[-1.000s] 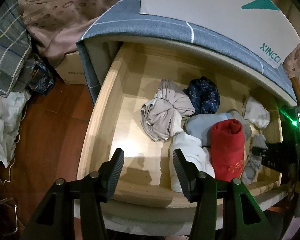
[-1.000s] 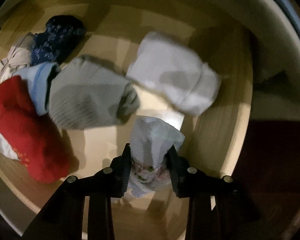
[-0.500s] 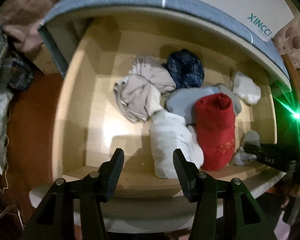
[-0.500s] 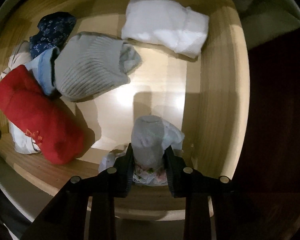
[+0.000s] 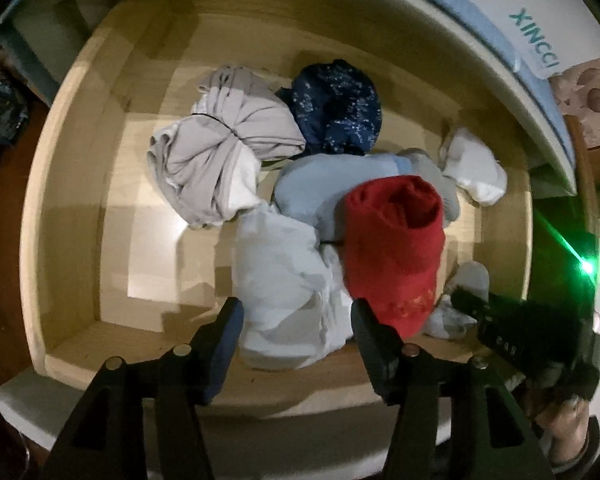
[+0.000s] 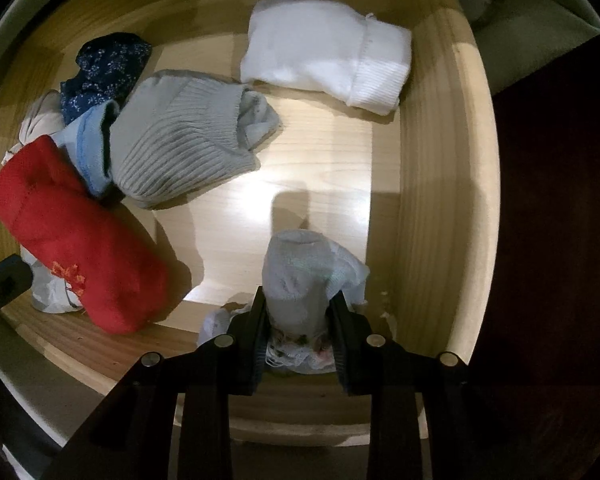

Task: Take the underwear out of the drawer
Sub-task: 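Grasp the white rolled underwear with the left tool while the right tool holds the floral underwear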

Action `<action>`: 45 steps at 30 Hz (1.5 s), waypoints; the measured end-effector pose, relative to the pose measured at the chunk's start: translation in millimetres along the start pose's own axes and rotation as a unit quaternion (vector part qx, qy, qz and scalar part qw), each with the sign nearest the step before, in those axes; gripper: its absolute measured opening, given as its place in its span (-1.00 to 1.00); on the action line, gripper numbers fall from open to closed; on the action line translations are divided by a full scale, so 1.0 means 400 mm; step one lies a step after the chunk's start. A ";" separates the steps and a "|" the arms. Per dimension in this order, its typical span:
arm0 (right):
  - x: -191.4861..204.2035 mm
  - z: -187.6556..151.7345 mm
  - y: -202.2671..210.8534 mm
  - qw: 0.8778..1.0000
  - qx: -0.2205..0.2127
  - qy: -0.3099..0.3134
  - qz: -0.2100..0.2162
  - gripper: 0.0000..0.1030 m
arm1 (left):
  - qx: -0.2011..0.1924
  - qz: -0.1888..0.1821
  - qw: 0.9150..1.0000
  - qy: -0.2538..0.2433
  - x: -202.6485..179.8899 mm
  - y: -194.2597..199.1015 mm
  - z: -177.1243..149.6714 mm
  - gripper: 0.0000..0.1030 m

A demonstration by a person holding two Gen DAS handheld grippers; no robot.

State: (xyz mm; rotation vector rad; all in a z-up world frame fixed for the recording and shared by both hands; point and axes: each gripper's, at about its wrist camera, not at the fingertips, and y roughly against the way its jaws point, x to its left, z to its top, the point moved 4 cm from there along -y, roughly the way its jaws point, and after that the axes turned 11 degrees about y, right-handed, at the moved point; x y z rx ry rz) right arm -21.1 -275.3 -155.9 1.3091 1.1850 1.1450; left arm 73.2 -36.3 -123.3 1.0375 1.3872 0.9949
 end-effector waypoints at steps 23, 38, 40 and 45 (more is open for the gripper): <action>-0.002 0.033 0.036 1.000 -0.001 0.002 0.009 -0.49 | 0.052 0.043 0.998 0.014 0.036 -0.078 0.035 -0.23; -0.005 0.040 0.030 1.000 0.003 0.006 -0.004 -0.50 | 0.022 0.080 0.996 -0.023 0.067 -0.012 0.041 -0.36; -0.002 0.041 0.028 1.000 0.006 0.010 -0.009 -0.50 | 0.017 0.086 0.996 -0.031 0.066 0.009 0.033 -0.36; 0.004 0.043 0.023 1.000 0.007 0.010 -0.013 -0.50 | 0.005 0.083 0.996 -0.042 0.062 0.056 0.027 -0.36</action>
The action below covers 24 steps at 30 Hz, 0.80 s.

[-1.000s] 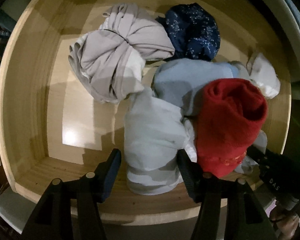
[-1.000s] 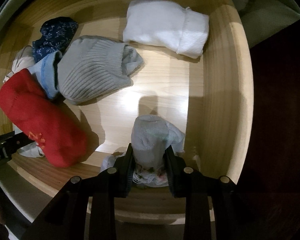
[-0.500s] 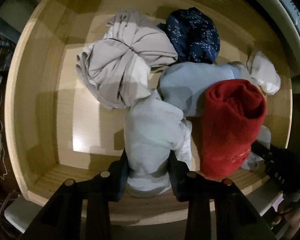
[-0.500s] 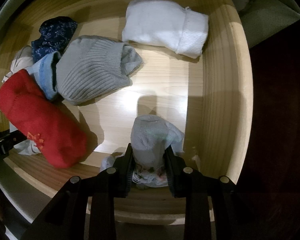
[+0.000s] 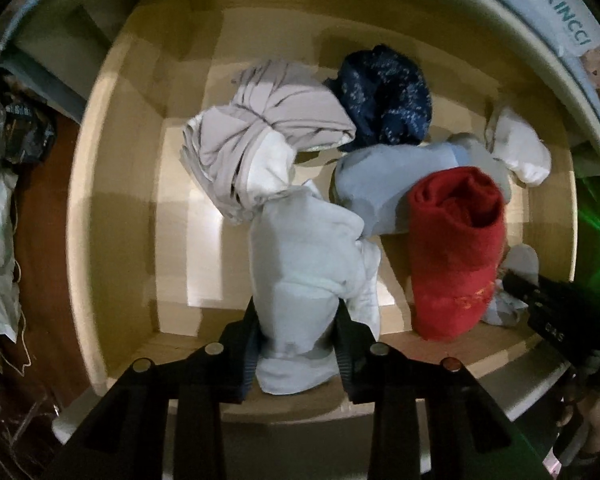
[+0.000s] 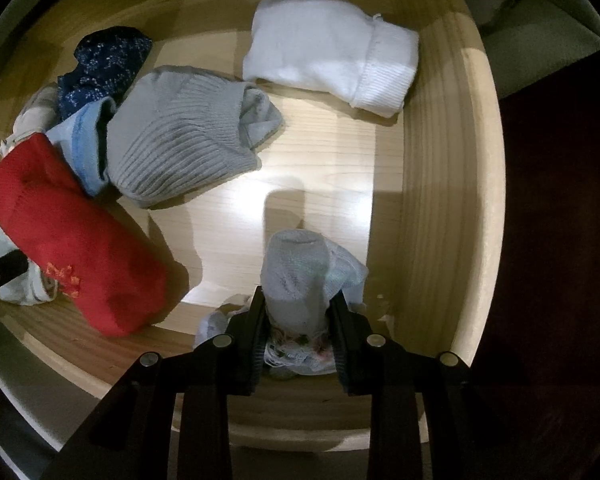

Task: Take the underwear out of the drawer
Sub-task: 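Grasp the white rolled underwear with the left tool while the right tool holds the floral underwear, then lift the white underwear with the left tool over the white box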

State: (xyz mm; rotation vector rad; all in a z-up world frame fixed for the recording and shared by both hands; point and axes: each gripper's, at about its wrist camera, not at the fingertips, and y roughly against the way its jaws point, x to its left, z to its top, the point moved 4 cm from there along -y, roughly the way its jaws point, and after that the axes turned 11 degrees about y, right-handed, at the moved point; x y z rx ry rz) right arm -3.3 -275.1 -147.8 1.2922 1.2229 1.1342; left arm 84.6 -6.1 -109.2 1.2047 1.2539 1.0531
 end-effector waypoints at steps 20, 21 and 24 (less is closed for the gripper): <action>0.016 0.007 -0.012 1.000 0.003 0.004 -0.008 -0.49 | -0.073 0.005 0.997 -0.035 -0.008 0.156 -0.034 -0.36; 0.017 0.007 -0.014 1.000 0.003 0.004 -0.009 -0.49 | -0.078 0.003 0.996 -0.037 -0.009 0.173 -0.034 -0.36; 0.020 0.007 -0.019 1.000 0.003 0.004 -0.011 -0.49 | -0.093 -0.001 0.995 -0.044 -0.016 0.216 -0.033 -0.37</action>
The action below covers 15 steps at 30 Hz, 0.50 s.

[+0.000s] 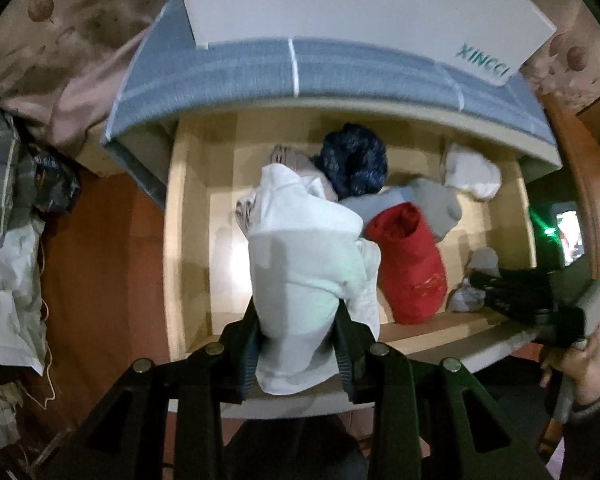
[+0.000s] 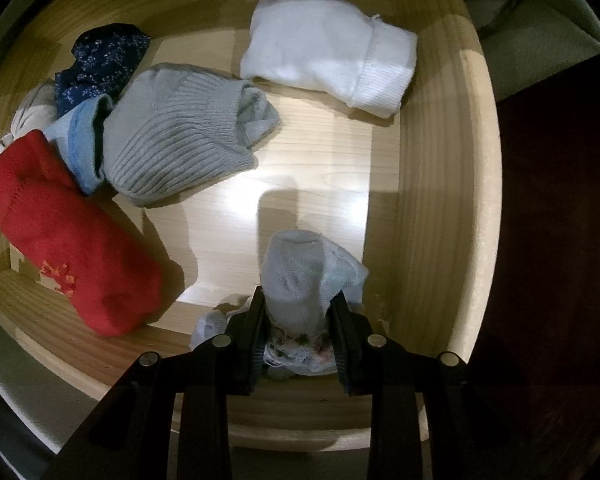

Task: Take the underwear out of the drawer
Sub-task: 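Lift the white underwear with the left tool over the white box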

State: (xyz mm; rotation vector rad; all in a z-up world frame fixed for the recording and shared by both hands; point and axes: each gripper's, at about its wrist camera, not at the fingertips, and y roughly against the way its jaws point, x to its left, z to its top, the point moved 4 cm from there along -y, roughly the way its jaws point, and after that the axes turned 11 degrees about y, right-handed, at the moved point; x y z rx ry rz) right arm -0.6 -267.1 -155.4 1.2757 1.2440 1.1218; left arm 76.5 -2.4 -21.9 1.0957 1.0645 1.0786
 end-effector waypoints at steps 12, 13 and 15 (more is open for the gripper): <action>-0.003 0.003 -0.009 1.000 0.001 0.000 -0.006 -0.49 | -0.084 -0.021 0.996 -0.015 -0.014 0.217 0.086 -0.36; -0.003 0.006 -0.006 1.000 0.001 0.000 -0.007 -0.49 | -0.095 -0.023 0.995 -0.015 -0.016 0.240 0.103 -0.36; -0.005 0.006 -0.005 1.000 0.000 -0.002 -0.006 -0.49 | -0.122 -0.026 0.992 -0.015 -0.018 0.291 0.145 -0.36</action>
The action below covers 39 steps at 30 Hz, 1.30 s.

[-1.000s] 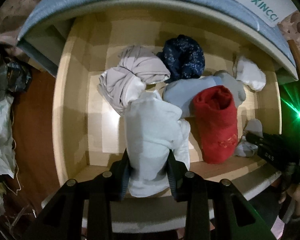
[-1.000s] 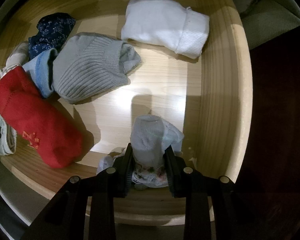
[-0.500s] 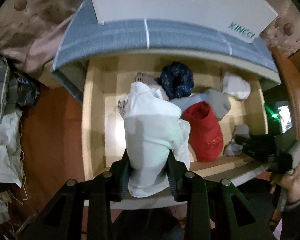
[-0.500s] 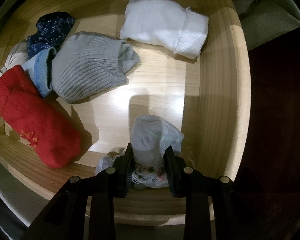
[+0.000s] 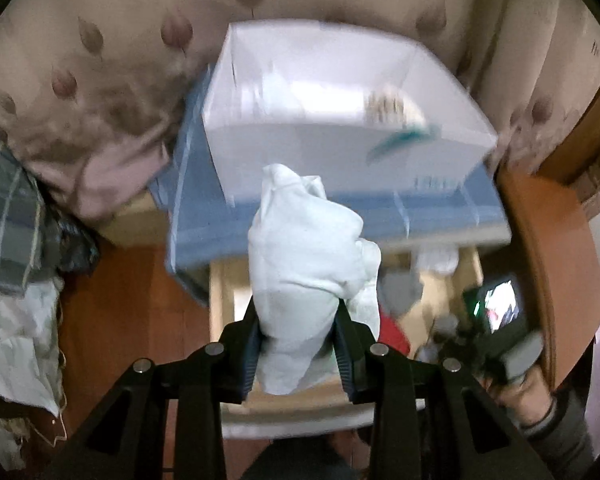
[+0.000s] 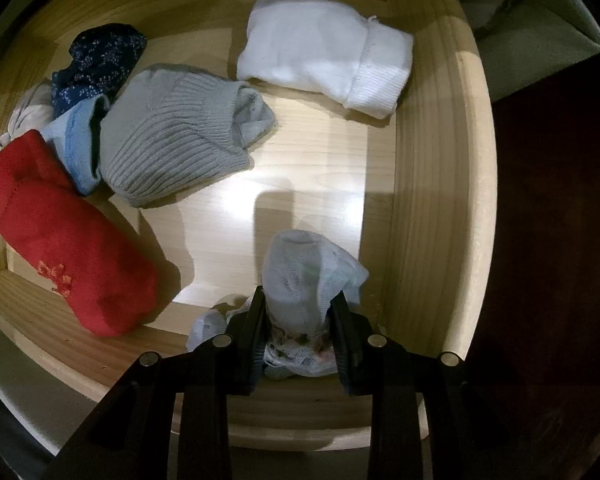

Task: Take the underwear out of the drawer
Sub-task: 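Lift the white underwear with the left tool over the white box, then open the left tool to drop the underwear and return it to the drawer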

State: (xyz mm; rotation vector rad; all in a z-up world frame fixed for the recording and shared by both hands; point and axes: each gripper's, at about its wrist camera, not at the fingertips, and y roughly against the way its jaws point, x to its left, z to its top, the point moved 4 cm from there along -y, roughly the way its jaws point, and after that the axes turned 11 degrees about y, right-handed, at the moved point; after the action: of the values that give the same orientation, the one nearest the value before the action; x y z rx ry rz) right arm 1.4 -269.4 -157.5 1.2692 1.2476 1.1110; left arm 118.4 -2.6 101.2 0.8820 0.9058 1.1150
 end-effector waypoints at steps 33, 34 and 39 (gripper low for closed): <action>0.011 0.013 -0.005 1.000 0.003 0.002 -0.005 -0.47 | -0.038 0.081 0.996 -0.026 -0.077 -0.220 0.359 -0.28; 0.010 0.014 -0.005 1.000 0.003 0.001 -0.005 -0.47 | -0.033 0.081 0.996 -0.024 -0.076 -0.220 0.357 -0.27; 0.015 0.016 -0.008 1.000 0.004 0.000 -0.006 -0.47 | -0.037 0.064 0.997 -0.008 -0.068 -0.198 0.352 -0.22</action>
State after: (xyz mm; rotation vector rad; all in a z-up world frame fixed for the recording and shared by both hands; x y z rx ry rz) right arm 7.9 -263.7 -161.5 1.2658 1.2583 1.0992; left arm 270.0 -62.8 85.1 0.8955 0.7990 1.2421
